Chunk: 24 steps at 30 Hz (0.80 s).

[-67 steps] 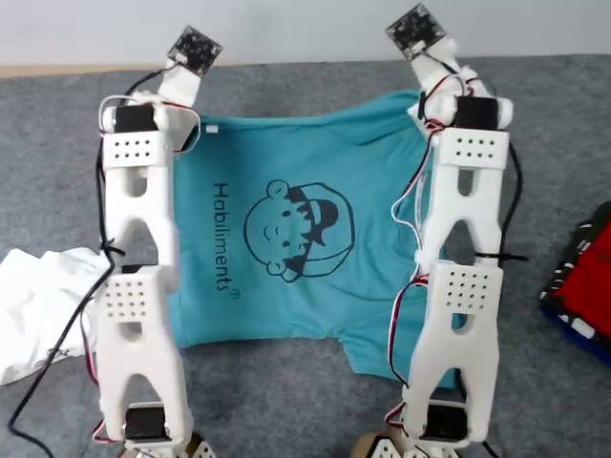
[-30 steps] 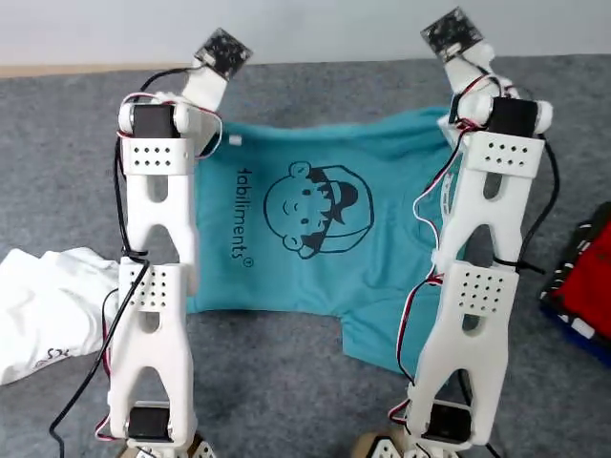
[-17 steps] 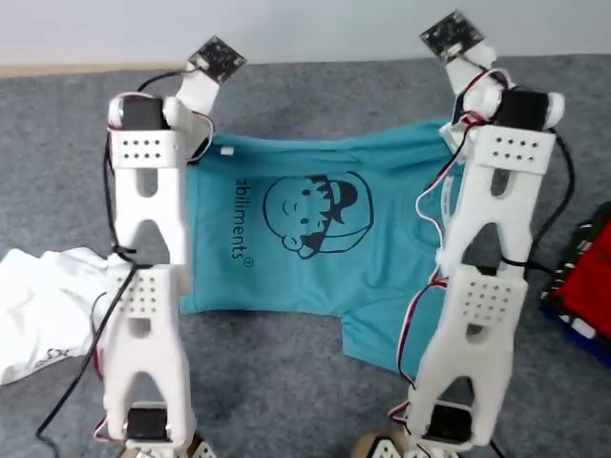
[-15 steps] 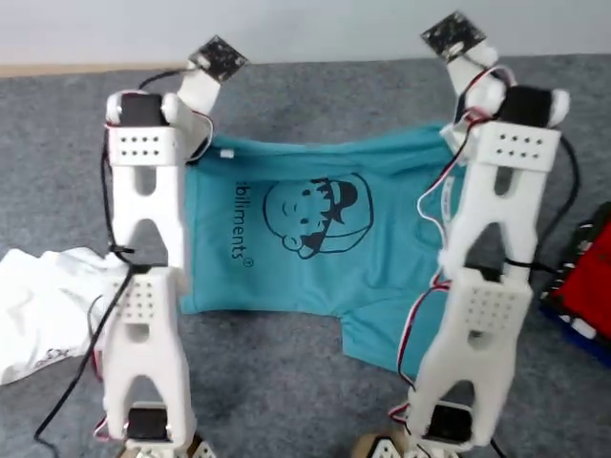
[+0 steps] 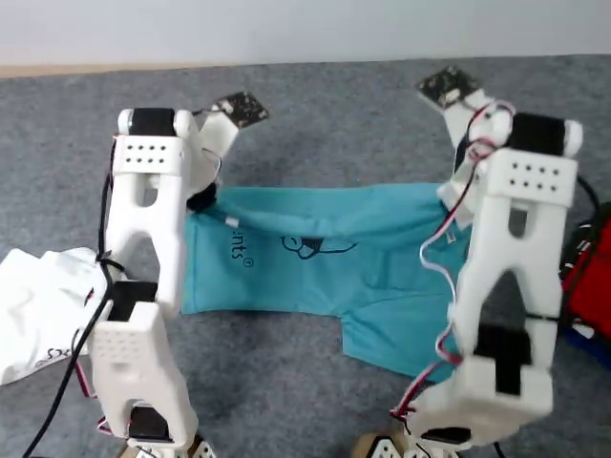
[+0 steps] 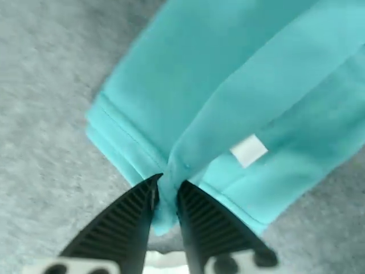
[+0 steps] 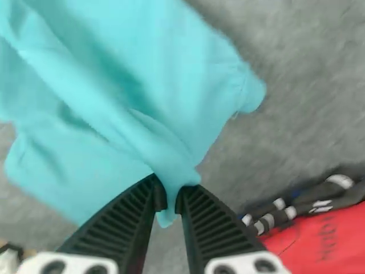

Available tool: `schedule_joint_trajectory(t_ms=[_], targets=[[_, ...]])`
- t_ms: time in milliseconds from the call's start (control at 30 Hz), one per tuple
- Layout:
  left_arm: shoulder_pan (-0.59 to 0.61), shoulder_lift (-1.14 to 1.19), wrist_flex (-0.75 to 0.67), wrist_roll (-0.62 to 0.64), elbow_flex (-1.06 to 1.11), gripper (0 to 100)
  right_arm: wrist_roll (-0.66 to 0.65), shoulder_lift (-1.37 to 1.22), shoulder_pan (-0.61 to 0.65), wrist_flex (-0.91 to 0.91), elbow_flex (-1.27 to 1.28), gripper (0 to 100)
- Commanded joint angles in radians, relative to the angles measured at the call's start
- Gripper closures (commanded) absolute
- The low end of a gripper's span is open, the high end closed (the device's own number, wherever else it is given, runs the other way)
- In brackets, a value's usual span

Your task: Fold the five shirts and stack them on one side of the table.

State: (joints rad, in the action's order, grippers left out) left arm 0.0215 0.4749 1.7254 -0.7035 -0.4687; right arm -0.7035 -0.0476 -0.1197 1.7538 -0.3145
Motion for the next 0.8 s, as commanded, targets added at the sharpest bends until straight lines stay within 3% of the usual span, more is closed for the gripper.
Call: schedule_joint_trajectory(t_ms=[0,333,767], targets=[[-0.005,-0.094,0.031,-0.011,0.054,99,-0.011,0.194,0.004,0.044,0.166,98.7],[-0.012,-0.236,0.031,-0.011,0.234,99,-0.012,0.515,0.004,0.044,0.552,98.7],[-0.009,-0.331,0.028,-0.006,0.314,99,-0.044,0.791,0.117,0.045,0.713,98.7]])
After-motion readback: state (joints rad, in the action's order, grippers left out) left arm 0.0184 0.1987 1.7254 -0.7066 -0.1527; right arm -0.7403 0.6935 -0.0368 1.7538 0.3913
